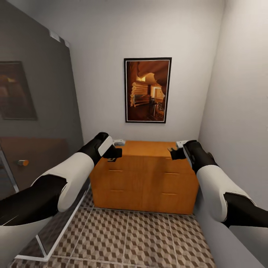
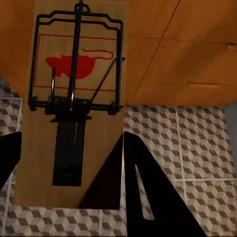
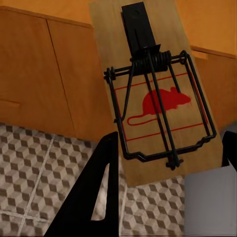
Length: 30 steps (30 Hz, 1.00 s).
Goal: Take the four mousetraps from the cabinet in the bathroom and place them on the bathroom floor. Make sure all four end up on the same floor surface, and ensure that at least two of them are either under or directly next to the same bathroom sink.
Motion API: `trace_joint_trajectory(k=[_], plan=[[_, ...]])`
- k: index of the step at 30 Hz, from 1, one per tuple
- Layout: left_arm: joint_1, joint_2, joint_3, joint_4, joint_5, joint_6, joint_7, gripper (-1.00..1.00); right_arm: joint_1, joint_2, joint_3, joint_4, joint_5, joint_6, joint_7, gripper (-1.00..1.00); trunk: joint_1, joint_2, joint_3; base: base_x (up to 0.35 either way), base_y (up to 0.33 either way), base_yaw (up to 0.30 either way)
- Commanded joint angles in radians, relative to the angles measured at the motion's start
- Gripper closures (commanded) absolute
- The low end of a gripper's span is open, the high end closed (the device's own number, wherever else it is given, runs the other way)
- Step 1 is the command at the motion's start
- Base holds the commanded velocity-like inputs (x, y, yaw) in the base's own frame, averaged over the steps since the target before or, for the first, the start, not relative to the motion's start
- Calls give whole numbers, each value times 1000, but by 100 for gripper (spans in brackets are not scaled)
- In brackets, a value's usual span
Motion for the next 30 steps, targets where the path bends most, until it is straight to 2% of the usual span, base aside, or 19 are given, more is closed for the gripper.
trace_joint_trajectory(k=[1, 5, 8, 11, 15, 22, 26, 30], plan=[[-1, 1, -7, 1, 8, 3, 5, 100, -1, 1, -5, 0, 9, 3, 7, 100, -1, -1, -1, -331, 0, 0], [-1, 1, -7, 8, 8, 2, 4, 100, -1, 3, -6, 23, 8, -18, 7, 100, -1, -1, -1, -340, 0, 0], [-1, 1, -6, 23, 10, -4, -3, 100, -1, 3, -6, 66, 7, -84, 4, 100, -1, -1, -1, -344, 0, 0], [-1, 1, -6, 76, 9, -53, -31, 100, 31, 2, -6, 118, 5, -172, -10, 100, -1, -1, -1, -345, 0, 0], [-1, 1, -7, 128, 8, -99, -61, 100, 66, 1, -6, 177, 2, -234, -41, 100, -1, -1, -1, -345, 0, 0], [-1, 1, -6, 171, 8, -119, -73, 100, 76, 4, -6, 274, -3, -274, -54, 100, -1, -1, -1, -346, 0, 0], [0, 1, -6, 252, 8, -196, -76, 100, 77, 4, -7, 338, -4, -314, -63, 100, -1, -1, -1, -346, 0, 0], [3, 5, -9, 291, -2, -245, -148, 100, 77, 4, -8, 407, -8, -360, -96, 100, -1, -1, -1, -345, 0, 0]])
